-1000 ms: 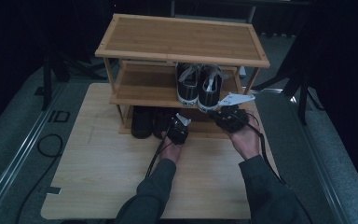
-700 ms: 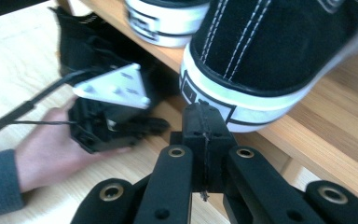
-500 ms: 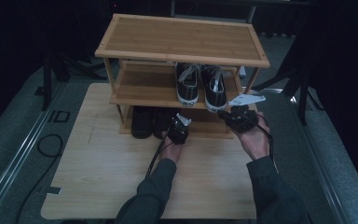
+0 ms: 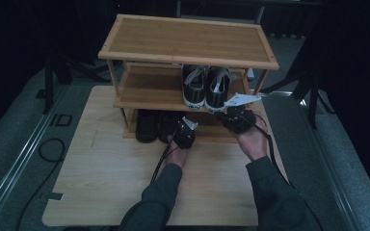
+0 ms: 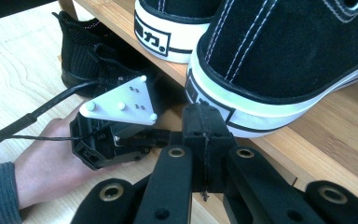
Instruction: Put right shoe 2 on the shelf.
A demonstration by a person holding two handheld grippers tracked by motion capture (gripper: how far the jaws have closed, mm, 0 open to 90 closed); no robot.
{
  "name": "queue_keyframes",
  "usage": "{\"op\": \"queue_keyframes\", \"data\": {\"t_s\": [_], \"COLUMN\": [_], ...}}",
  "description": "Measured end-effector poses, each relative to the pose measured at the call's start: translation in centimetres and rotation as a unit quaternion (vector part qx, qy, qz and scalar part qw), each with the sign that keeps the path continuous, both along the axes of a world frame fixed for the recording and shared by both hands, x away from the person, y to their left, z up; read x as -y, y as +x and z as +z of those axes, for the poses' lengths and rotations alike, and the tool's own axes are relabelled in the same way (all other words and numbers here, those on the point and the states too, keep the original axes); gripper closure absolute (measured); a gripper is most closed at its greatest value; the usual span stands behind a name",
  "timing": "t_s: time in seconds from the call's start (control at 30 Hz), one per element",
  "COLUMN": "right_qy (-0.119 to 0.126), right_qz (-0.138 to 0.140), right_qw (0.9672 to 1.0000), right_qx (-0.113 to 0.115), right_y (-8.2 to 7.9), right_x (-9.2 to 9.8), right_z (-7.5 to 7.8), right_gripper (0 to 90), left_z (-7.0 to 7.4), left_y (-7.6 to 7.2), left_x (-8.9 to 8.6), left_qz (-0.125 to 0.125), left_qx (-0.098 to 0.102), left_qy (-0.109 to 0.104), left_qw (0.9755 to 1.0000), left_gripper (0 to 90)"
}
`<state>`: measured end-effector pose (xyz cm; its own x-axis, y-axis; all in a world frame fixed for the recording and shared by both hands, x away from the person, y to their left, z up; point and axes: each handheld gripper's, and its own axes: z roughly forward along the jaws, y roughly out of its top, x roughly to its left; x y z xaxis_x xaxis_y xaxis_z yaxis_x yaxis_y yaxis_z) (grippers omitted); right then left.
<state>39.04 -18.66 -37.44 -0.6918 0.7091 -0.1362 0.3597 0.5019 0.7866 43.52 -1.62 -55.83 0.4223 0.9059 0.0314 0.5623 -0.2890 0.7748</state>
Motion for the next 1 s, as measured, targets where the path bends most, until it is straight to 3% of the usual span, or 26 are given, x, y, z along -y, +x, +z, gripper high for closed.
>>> {"op": "queue_keyframes", "data": {"t_s": [0.13,0.2,1.0], "right_qy": [-0.01,0.001,-0.006], "right_qz": [-0.013,-0.01,0.004], "right_qw": [0.9999,1.0,1.0], "right_qx": [0.003,0.0,0.001], "right_y": [0.25,0.48,0.78], "right_x": [0.13,0.35,-0.29], "right_z": [-0.11,0.01,-0.08], "right_gripper": [90.0,90.0,90.0], "left_z": [0.02,0.02,0.06], "left_y": [-0.01,-0.01,-0.05], "left_x": [0.0,0.01,0.0], "left_qz": [0.0,0.0,0.002], "left_qx": [-0.001,0.0,0.002], "left_qy": [0.001,0.002,0.01], "left_qw": [1.0,1.0,0.9999], "left_gripper": [89.9,90.0,89.9]}}
